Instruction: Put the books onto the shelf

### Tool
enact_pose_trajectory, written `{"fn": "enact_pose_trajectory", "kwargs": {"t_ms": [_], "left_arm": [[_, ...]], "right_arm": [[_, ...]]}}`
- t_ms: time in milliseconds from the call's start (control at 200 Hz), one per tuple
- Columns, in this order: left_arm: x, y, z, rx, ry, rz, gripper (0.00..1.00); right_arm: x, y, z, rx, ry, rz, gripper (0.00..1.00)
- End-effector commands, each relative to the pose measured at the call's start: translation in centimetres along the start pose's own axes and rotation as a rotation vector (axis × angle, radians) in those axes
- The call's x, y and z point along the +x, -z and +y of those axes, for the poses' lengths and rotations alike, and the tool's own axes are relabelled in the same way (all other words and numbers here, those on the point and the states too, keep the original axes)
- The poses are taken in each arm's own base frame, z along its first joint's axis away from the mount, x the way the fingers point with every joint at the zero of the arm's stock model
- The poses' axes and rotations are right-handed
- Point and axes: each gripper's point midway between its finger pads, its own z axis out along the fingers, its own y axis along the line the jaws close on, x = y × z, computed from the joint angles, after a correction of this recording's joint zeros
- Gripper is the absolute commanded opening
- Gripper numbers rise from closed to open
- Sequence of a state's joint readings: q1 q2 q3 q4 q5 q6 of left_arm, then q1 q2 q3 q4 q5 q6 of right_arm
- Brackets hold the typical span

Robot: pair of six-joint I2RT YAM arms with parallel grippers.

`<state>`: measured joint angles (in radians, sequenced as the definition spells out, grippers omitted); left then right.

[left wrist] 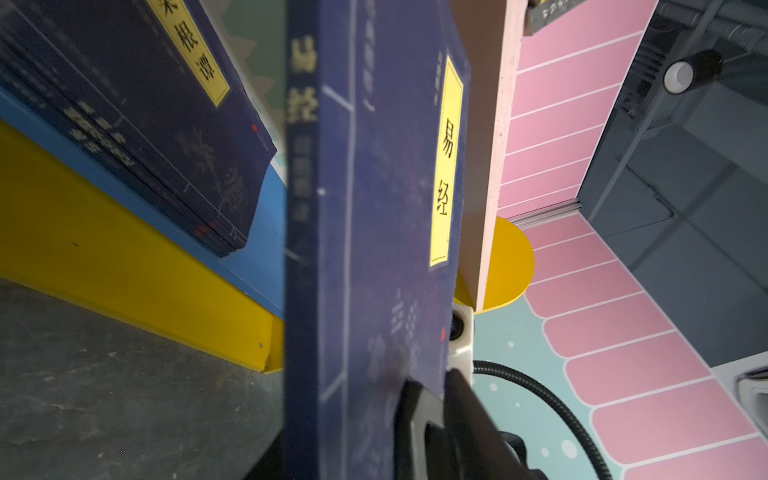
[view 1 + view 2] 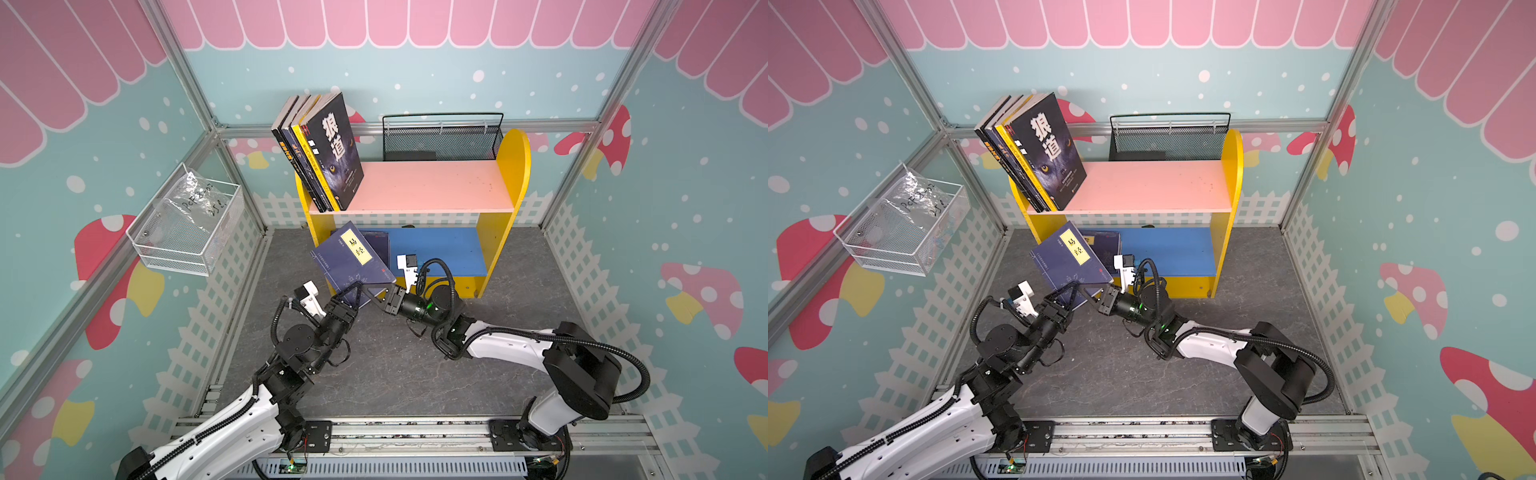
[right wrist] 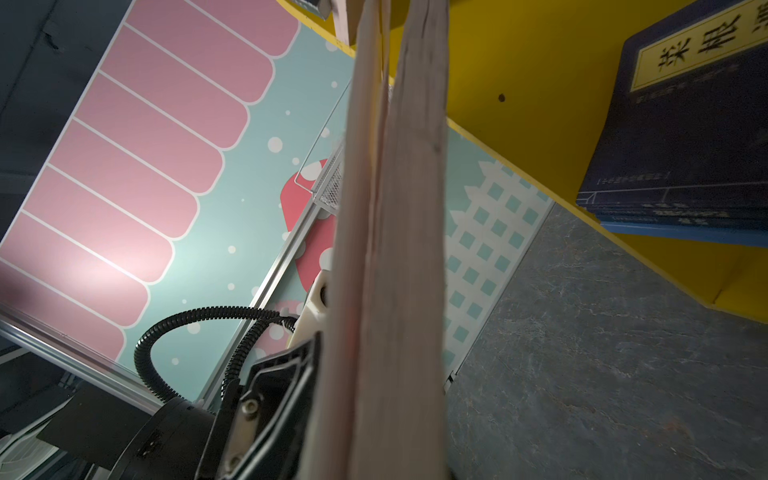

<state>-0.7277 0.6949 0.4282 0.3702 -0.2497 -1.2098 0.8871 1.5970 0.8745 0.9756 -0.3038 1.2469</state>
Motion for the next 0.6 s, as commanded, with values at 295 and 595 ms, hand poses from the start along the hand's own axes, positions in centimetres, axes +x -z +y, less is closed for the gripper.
{"fn": "enact_pose_trajectory", "kwargs": {"t_ms": [295, 595], "left_arm": [[-0.5, 2.2, -0.8, -0.126, -0.306, 0.144, 0.81], [0.4, -0.4, -0.5, -0.006, -0.164, 0.266, 0.82]], "right_arm": [[-1.3, 2.2, 0.9, -0.005, 0.086, 0.145, 0.12], [-1.6, 4.3, 1.7, 0.021, 0.167, 0.216, 0.12]]}}
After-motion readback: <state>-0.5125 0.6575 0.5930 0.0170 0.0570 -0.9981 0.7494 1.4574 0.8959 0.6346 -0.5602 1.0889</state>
